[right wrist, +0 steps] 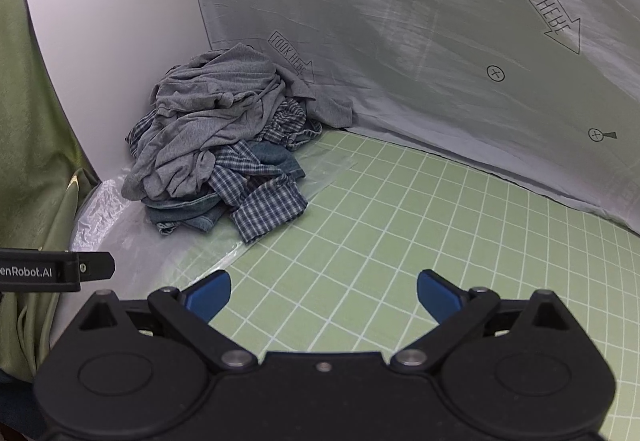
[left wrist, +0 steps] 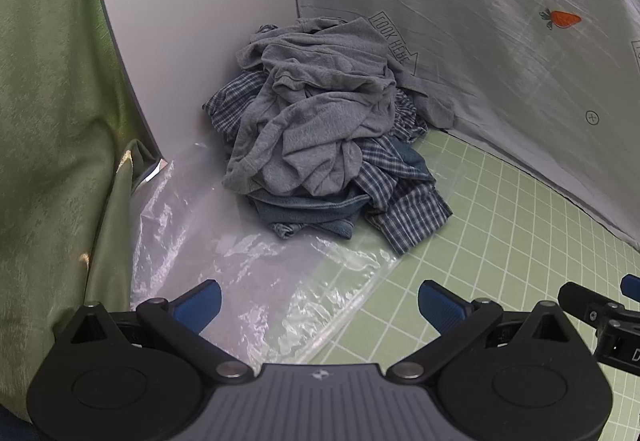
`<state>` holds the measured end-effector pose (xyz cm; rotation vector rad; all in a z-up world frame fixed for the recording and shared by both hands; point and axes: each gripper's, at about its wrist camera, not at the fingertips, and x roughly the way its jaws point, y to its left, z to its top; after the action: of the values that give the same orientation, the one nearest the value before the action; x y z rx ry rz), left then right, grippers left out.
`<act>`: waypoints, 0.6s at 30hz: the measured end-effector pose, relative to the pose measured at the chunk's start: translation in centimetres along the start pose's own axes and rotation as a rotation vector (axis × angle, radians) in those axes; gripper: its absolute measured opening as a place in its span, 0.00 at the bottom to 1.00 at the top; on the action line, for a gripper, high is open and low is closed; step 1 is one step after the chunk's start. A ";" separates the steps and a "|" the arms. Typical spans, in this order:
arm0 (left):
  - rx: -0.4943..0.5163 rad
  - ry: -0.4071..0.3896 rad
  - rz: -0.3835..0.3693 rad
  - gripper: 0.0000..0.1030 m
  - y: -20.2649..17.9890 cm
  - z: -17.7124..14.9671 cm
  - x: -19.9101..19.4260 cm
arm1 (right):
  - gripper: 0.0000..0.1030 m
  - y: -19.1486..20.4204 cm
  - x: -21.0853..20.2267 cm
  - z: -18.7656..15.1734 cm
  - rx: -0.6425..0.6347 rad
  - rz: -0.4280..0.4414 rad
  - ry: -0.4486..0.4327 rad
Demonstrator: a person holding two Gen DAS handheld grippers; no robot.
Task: Fold clothes
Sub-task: 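Reach both grippers into the heap and grasp the grey hoodie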
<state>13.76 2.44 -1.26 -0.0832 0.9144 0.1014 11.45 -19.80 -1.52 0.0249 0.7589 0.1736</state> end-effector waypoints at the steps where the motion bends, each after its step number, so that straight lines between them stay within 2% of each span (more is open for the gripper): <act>1: 0.000 -0.005 0.010 1.00 0.4 1.0 0.7 | 0.97 0.0 0.8 0.9 0.000 0.001 -0.004; 4: -0.003 -0.034 0.048 1.00 1.8 4.4 2.9 | 0.97 0.0 3.3 3.7 0.005 0.006 -0.016; 14: -0.149 -0.116 0.101 1.00 7.6 16.1 11.8 | 0.93 3.0 15.0 14.9 0.004 0.064 -0.060; 18: -0.185 -0.106 0.075 1.00 8.9 19.0 15.7 | 0.87 4.7 20.4 18.3 0.009 0.095 -0.040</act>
<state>37.12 14.26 -2.48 -0.2132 0.8003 0.2580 37.87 -11.06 -1.75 0.0727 0.7190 0.2595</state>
